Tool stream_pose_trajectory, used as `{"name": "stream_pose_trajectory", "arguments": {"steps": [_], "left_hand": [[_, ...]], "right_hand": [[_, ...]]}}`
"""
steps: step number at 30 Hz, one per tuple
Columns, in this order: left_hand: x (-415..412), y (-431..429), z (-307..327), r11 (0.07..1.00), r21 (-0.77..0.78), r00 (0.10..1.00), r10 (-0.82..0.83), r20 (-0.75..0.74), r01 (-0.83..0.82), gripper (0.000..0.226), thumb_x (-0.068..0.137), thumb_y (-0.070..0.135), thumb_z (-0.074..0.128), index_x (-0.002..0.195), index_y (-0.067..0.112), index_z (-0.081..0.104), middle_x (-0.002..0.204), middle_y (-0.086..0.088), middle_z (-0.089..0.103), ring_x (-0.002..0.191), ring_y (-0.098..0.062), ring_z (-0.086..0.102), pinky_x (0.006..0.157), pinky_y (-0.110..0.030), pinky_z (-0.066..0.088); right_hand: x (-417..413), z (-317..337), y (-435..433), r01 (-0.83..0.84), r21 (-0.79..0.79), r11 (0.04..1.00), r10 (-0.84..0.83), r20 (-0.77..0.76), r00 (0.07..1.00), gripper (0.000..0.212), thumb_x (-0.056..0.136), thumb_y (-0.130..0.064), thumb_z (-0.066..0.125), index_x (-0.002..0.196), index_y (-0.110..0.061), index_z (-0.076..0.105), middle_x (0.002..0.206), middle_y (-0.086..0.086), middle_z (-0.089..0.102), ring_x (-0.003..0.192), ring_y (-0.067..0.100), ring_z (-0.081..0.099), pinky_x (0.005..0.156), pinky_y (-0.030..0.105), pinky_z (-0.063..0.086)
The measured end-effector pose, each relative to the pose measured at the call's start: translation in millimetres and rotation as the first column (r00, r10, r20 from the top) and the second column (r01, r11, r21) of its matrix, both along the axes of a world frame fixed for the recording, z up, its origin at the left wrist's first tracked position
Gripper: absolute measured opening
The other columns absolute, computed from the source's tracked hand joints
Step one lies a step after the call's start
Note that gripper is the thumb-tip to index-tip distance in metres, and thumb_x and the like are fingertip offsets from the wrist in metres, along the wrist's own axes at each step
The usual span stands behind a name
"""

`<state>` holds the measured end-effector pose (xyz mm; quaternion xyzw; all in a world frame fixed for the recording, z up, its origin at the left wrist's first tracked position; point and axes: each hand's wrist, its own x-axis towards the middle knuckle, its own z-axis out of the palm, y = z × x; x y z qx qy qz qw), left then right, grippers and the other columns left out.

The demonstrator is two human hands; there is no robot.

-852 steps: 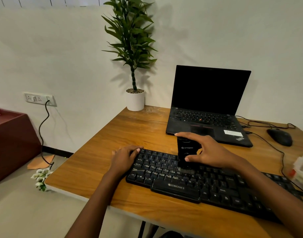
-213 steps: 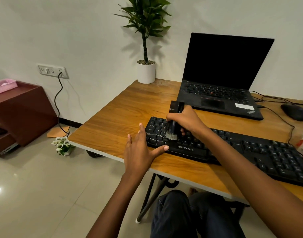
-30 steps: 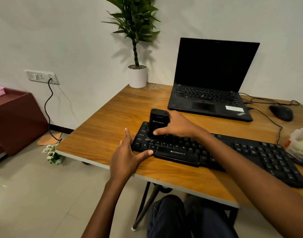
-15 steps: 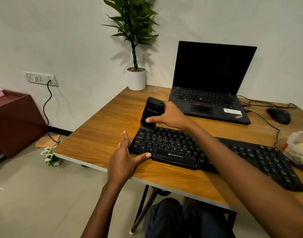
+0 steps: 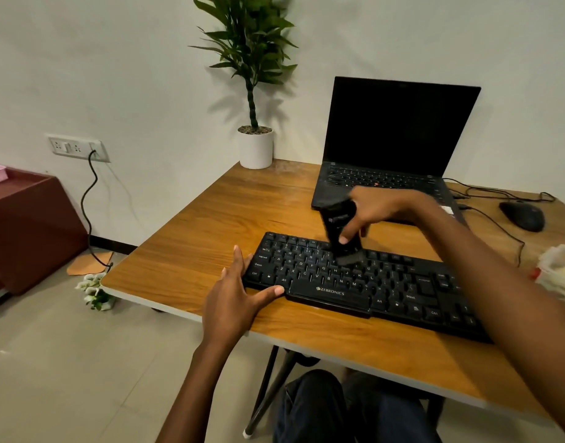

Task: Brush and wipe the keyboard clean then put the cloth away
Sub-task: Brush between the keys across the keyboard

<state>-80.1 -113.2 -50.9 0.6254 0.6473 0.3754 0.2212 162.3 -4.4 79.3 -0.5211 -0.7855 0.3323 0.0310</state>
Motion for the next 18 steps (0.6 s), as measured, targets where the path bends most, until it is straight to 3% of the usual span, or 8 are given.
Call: {"name": "stream_pose_trajectory", "arguments": {"steps": [3,6,11,16,18], "left_hand": [[-0.4,0.5,0.1,1.0,-0.006,1.0,-0.002,0.002,0.002,0.11,0.068,0.054,0.073,0.151,0.024,0.006,0.14,0.007,0.049,0.136,-0.025,0.037,0.1,-0.049,0.042],[-0.3,0.3,0.3,1.0,-0.006,1.0,-0.004,-0.003,0.004,0.111,0.068,0.054,0.073,0.151,0.023,0.005,0.141,0.007,0.048,0.137,-0.025,0.036,0.1,-0.049,0.042],[-0.2,0.9,-0.2,1.0,0.002,1.0,-0.003,-0.001,0.003,0.111,0.068,0.054,0.073,0.151,0.022,0.005,0.142,0.008,0.047,0.137,-0.026,0.036,0.1,-0.05,0.042],[0.3,1.5,-0.9,1.0,-0.005,1.0,0.004,-0.006,-0.004,0.112,0.068,0.054,0.073,0.15,0.023,0.004,0.142,0.007,0.047,0.137,-0.026,0.036,0.1,-0.05,0.043],[0.6,1.4,-0.6,1.0,-0.004,1.0,0.001,-0.008,-0.001,0.113,0.068,0.054,0.073,0.15,0.023,0.004,0.143,0.008,0.046,0.137,-0.026,0.036,0.1,-0.05,0.043]], "right_hand": [[-46.7,-20.4,6.7,0.124,0.113,0.986,-0.073,-0.376,0.924,0.039,0.075,-0.012,0.074,0.109,-0.011,0.055,0.093,-0.002,0.063,0.084,0.012,0.062,0.063,0.018,0.053],[-70.4,-45.4,8.7,0.171,0.116,0.978,-0.093,-0.49,0.867,0.038,0.076,-0.015,0.075,0.109,-0.013,0.055,0.093,-0.003,0.062,0.086,0.013,0.061,0.068,0.025,0.054],[-11.7,-34.7,5.1,0.092,0.078,0.993,-0.067,-0.283,0.957,0.041,0.074,-0.005,0.073,0.11,-0.005,0.052,0.091,0.002,0.06,0.082,0.017,0.062,0.061,0.019,0.053],[26.9,-5.1,3.7,0.043,-0.013,0.999,-0.043,0.021,0.999,0.034,0.072,-0.005,0.075,0.092,-0.022,0.054,0.095,0.003,0.062,0.089,0.023,0.063,0.062,0.025,0.055],[9.5,2.0,8.7,0.023,0.0,1.0,-0.023,0.025,0.999,0.031,0.073,-0.005,0.074,0.091,-0.02,0.053,0.092,0.001,0.061,0.089,0.022,0.062,0.065,0.024,0.055]]}}
